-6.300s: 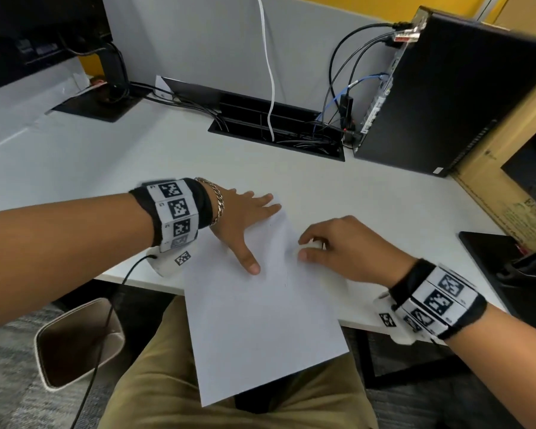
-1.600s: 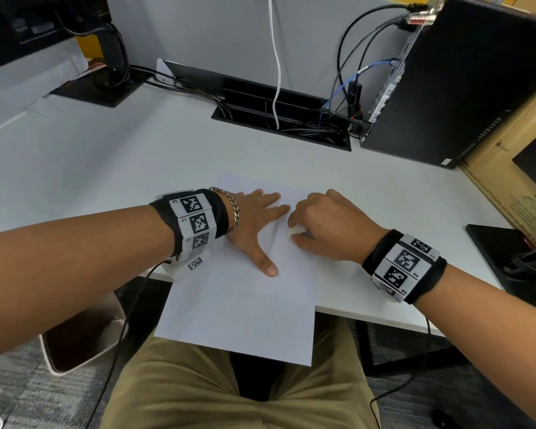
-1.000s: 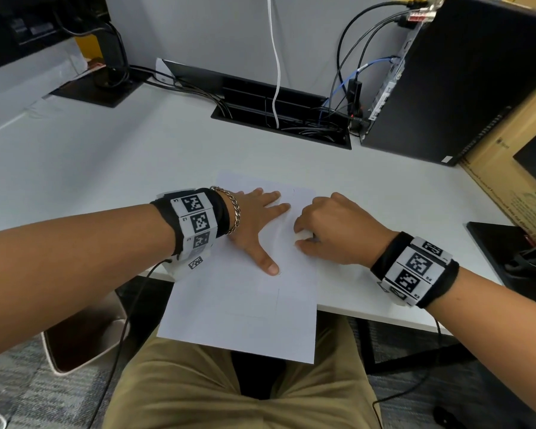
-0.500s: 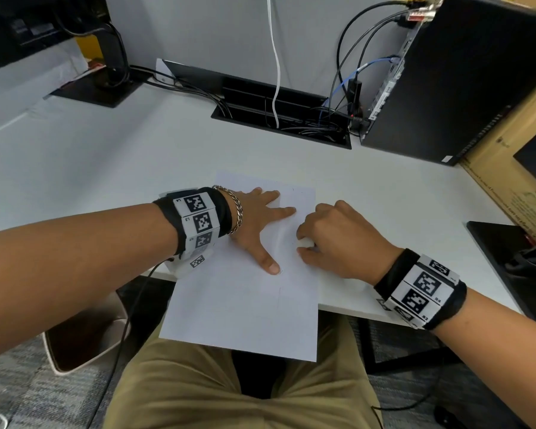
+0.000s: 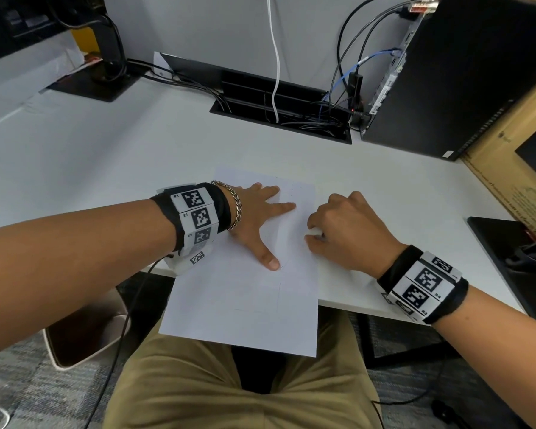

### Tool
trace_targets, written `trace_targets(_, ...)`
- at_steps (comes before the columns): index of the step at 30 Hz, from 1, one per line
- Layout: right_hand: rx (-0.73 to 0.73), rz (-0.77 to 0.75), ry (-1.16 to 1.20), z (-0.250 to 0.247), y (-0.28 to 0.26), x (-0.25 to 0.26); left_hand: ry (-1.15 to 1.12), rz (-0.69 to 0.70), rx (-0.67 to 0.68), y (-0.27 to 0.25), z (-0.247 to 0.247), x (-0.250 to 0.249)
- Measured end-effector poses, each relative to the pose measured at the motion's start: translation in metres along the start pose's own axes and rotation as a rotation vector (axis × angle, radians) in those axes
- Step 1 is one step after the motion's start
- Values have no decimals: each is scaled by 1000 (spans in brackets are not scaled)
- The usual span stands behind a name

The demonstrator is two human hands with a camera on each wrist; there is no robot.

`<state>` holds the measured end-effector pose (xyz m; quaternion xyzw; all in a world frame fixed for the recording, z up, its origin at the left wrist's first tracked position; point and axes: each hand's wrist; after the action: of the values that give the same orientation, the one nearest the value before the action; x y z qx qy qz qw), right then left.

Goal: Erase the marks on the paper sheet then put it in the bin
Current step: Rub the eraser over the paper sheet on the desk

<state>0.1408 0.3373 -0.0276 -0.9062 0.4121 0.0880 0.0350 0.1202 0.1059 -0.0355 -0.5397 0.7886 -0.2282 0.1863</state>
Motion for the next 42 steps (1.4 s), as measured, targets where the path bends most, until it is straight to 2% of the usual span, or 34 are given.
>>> trace_targets(4, 10, -67, -15, 1, 1, 14, -3, 2, 1, 2, 1, 0)
trace_targets(9, 27, 0, -17, -4, 8, 8, -6, 0, -3, 2, 2, 1)
trace_targets(13, 28, -79, -41, -2, 6, 24, 1, 1, -7, 1, 2, 1)
trace_targets(18, 30, 22, -1, -3, 8, 5, -2, -3, -4, -2, 0, -1)
trace_targets(21, 40, -38, -56, 0, 4, 17, 1, -4, -3, 0, 1, -1)
trace_targets(26, 28, 30, 36, -2, 4, 5, -2, -6, 0, -1, 0, -1)
trace_targets(30, 25, -13, 63, 1, -4, 10, -6, -8, 6, -2, 0, 0)
trace_targets(37, 1, 51, 209, 6, -27, 0, 2, -19, 36, -6, -6, -4)
trace_targets(42, -12, 26, 258, 11, -36, 6, 20, 29, -2, -3, -4, -27)
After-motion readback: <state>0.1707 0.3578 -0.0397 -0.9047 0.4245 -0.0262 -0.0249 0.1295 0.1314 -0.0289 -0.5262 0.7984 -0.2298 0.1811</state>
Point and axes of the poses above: each hand's wrist, its own y-axis towards the middle knuckle, its own z-axis out of the palm, x = y × z, and after that the axes turned 2 degrees about -z, right-handed
